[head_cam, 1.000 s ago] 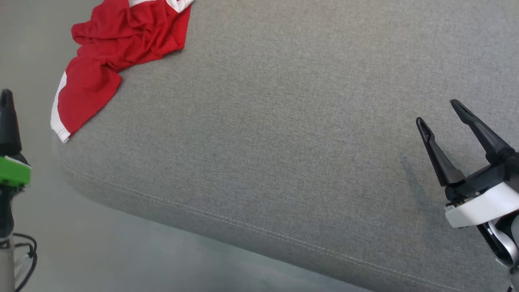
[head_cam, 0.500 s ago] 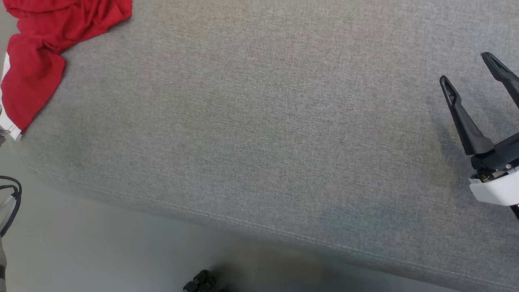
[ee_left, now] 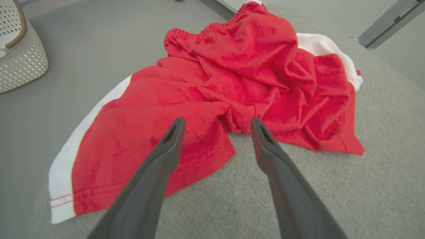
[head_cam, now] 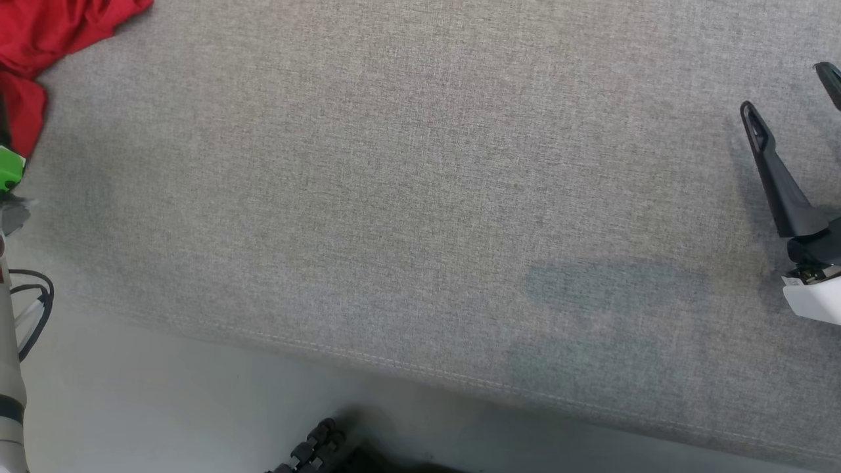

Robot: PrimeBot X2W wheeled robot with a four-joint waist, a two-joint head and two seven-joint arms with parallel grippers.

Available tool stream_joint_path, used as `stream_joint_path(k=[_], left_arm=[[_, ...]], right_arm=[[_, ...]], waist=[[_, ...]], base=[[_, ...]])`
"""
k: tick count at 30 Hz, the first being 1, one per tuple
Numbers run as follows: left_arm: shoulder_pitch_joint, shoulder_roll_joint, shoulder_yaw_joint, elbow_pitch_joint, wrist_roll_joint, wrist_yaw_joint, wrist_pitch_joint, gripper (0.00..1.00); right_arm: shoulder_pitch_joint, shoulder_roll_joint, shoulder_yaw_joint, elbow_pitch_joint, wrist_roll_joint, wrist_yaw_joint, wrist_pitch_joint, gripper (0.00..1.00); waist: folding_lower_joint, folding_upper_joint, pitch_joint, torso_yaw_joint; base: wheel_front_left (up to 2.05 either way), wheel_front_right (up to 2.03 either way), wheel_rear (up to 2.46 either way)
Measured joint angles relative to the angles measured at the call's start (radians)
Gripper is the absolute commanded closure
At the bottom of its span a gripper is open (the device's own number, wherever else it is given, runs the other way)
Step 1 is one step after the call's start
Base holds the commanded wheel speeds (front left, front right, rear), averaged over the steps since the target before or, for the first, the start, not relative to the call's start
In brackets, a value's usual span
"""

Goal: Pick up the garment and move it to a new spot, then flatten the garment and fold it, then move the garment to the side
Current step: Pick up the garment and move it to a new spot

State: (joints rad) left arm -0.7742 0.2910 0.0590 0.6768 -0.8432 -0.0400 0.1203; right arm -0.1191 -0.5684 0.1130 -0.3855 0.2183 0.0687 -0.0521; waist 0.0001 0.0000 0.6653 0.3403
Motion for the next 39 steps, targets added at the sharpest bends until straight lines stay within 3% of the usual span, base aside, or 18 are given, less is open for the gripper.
stream_joint_path(k=[29,30,32,33,35,36,38,39], left_arm=[[-0.104,0.015,-0.058,0.255,0.059,-0.049,-0.064,0.02],[-0.108,0.014,-0.058,0.260,0.059,-0.049,-0.065,0.16],[-0.116,0.014,-0.058,0.273,0.059,-0.050,-0.066,0.16],[-0.121,0.013,-0.059,0.281,0.059,-0.054,-0.073,0.35],[-0.129,0.011,-0.060,0.293,0.059,-0.057,-0.078,0.35],[-0.132,0.010,-0.060,0.298,0.059,-0.057,-0.079,0.74],[-0.137,0.009,-0.061,0.313,0.059,-0.057,-0.086,0.74],[-0.139,0.008,-0.062,0.318,0.059,-0.058,-0.087,1.00]], right_arm=[[0.060,-0.018,-0.045,-0.124,0.002,-0.032,0.072,0.00],[0.065,-0.019,-0.047,-0.126,0.002,-0.037,0.072,0.00],[0.068,-0.022,-0.049,-0.139,0.002,-0.037,0.083,0.00],[0.068,-0.022,-0.050,-0.142,0.002,-0.037,0.083,0.00],[0.069,-0.022,-0.053,-0.145,0.002,-0.044,0.085,0.00],[0.072,-0.023,-0.055,-0.147,0.002,-0.044,0.086,0.00],[0.072,-0.023,-0.060,-0.153,0.003,-0.045,0.090,0.00],[0.072,-0.024,-0.060,-0.155,0.003,-0.046,0.092,0.00]], waist=[[-0.0001,0.0000,0.020,-0.034],[0.0000,0.0000,0.021,-0.034],[-0.0001,0.0000,0.024,-0.034],[-0.0001,0.0000,0.026,-0.034],[-0.0001,0.0000,0.028,-0.033],[0.0000,0.0000,0.028,-0.033],[-0.0001,0.0000,0.029,-0.032],[-0.0001,0.0000,0.030,-0.031]], base=[[0.00,0.00,0.00],[0.00,0.00,0.00],[0.00,0.00,0.00],[0.00,0.00,0.00],[0.00,0.00,0.00],[0.00,0.00,0.00],[0.00,0.00,0.00],[0.00,0.00,0.00]])
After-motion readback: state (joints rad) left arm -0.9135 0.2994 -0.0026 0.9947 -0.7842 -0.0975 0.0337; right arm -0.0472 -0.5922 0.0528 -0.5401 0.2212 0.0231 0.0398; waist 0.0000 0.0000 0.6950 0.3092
